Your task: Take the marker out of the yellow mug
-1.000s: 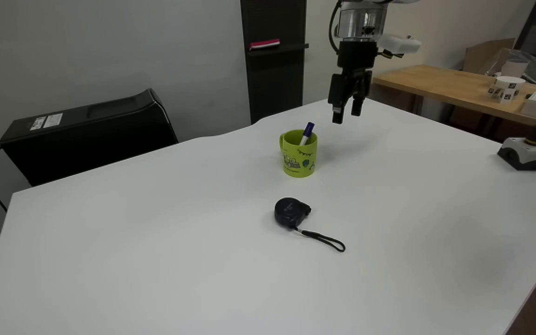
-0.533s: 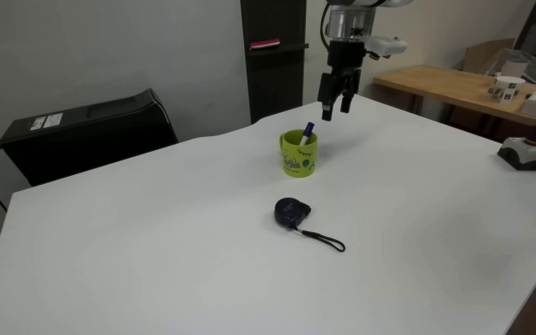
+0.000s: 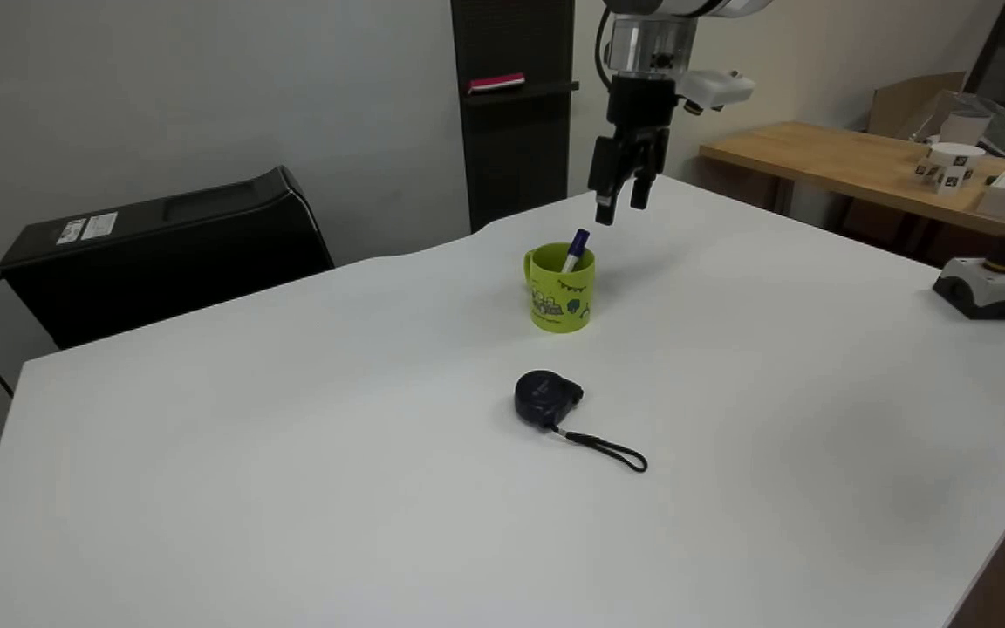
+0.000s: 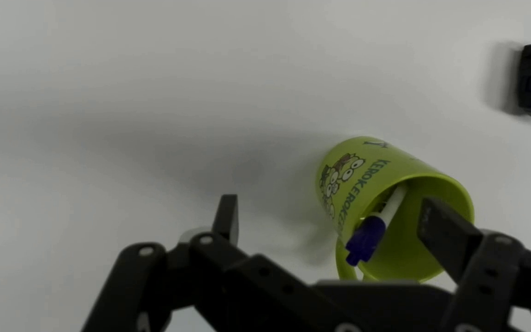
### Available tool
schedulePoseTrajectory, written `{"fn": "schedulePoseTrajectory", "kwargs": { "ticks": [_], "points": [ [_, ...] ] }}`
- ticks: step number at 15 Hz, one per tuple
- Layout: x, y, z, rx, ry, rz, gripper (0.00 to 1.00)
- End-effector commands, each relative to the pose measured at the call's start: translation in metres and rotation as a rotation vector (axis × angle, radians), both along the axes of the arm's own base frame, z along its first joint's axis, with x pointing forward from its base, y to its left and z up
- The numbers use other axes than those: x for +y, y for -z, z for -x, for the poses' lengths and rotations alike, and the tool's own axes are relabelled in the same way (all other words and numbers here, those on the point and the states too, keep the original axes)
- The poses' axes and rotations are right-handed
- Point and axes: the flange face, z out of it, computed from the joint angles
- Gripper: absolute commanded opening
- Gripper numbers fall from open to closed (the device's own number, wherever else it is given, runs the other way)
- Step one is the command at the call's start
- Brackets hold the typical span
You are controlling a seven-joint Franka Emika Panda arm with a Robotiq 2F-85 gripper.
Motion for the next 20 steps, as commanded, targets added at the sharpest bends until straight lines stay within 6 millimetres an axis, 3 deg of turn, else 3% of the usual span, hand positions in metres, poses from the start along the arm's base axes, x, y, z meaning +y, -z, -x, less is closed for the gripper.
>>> {"fn": "schedulePoseTrajectory", "kwargs": {
  "ticks": [1,18,19,20],
  "points": [
    [0.003,0.005,-0.013,-0.032,0.013,0.022,1.0],
    [0.031,0.024,-0.028,-0.069,-0.032,0.051,1.0],
    [0.031,0.025,-0.029,-0.07,-0.033,0.052,0.75],
    [0.032,0.027,-0.03,-0.069,-0.034,0.054,0.74]
  ]
}}
